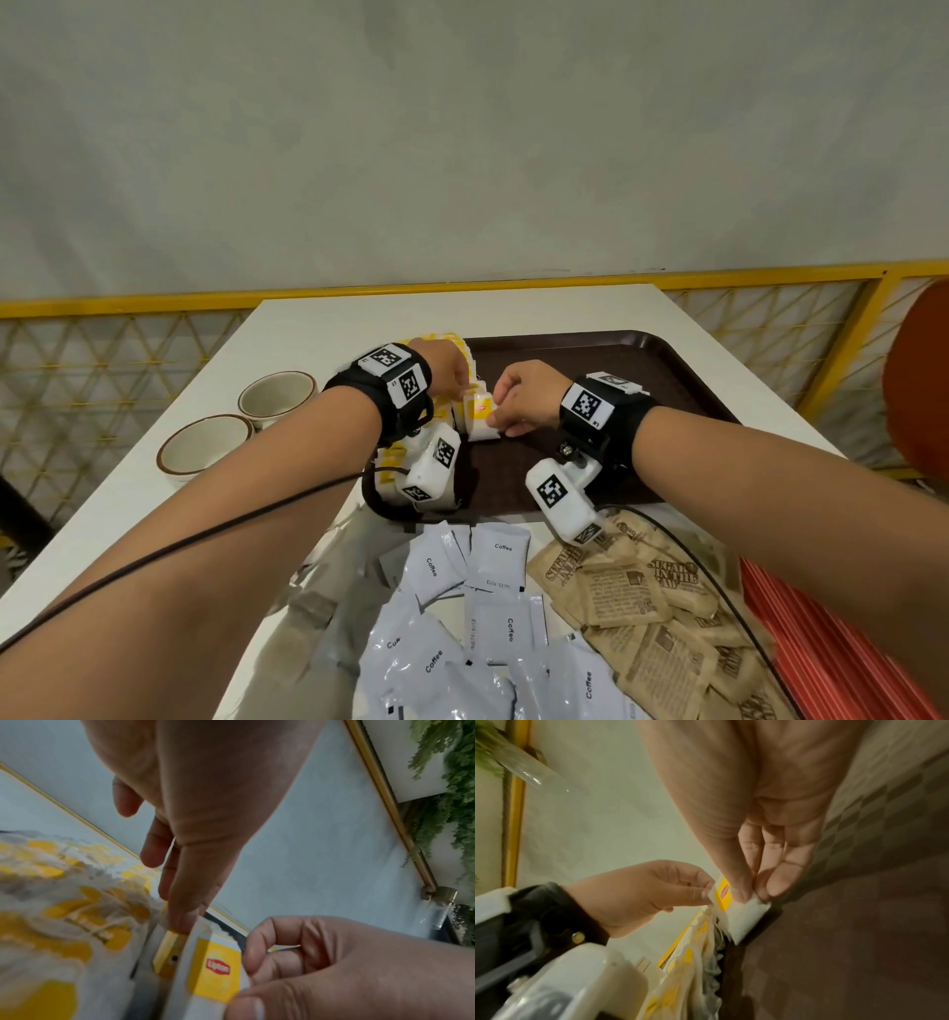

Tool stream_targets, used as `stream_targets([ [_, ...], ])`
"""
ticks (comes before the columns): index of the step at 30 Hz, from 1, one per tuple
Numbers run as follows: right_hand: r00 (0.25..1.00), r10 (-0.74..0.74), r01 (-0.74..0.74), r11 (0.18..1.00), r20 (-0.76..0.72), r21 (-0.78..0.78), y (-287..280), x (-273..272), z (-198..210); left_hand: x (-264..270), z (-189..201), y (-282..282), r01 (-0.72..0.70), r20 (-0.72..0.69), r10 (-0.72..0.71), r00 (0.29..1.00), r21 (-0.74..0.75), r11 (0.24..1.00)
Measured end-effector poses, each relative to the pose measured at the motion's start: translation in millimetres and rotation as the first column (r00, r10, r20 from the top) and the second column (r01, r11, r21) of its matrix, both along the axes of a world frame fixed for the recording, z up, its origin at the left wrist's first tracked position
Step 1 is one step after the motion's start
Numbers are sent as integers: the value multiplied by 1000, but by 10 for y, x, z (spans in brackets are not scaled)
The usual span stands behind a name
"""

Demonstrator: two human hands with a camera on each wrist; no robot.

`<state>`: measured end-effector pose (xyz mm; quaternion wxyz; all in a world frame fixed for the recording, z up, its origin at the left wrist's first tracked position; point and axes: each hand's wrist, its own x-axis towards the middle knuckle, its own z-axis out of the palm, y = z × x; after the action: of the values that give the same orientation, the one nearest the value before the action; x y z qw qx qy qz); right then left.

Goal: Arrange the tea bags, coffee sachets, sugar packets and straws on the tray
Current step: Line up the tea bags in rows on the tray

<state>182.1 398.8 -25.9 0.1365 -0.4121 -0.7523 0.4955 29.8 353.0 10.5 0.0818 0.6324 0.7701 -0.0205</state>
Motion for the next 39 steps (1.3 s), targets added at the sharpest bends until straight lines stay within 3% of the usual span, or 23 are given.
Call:
stream_targets([
  [5, 1000, -5, 5, 1000, 0, -2, -18, -68, -45, -26, -60, -21, -73, 82, 63, 995, 126, 989],
  [10, 999, 31, -32, 999, 13, 40, -21, -44, -27, -207, -107, -130, -233, 349, 122, 929, 297, 926],
  [17, 994, -93, 94, 995, -51, 16, -41, -60, -31, -324, -188, -275, -275, 416, 149, 897, 260, 926],
  [21, 995, -101, 99, 991, 18, 90, -64, -146, -88, -267, -234, -268, -246, 390, 131, 911, 260, 934],
  [25, 994, -106, 106, 989, -7, 108, -64, -155, -124, -190, -266, -208, -218, 330, 136, 934, 225, 950],
  [29, 997, -77, 80, 993, -29, 92, -64, -89, -95, -128, -232, -125, -181, 215, 140, 967, 188, 965],
  [39, 997, 2, -19, 978, 82, 207, -59, -125, -92, -83, -190, 93, -127, 0, 127, 992, 51, 991],
])
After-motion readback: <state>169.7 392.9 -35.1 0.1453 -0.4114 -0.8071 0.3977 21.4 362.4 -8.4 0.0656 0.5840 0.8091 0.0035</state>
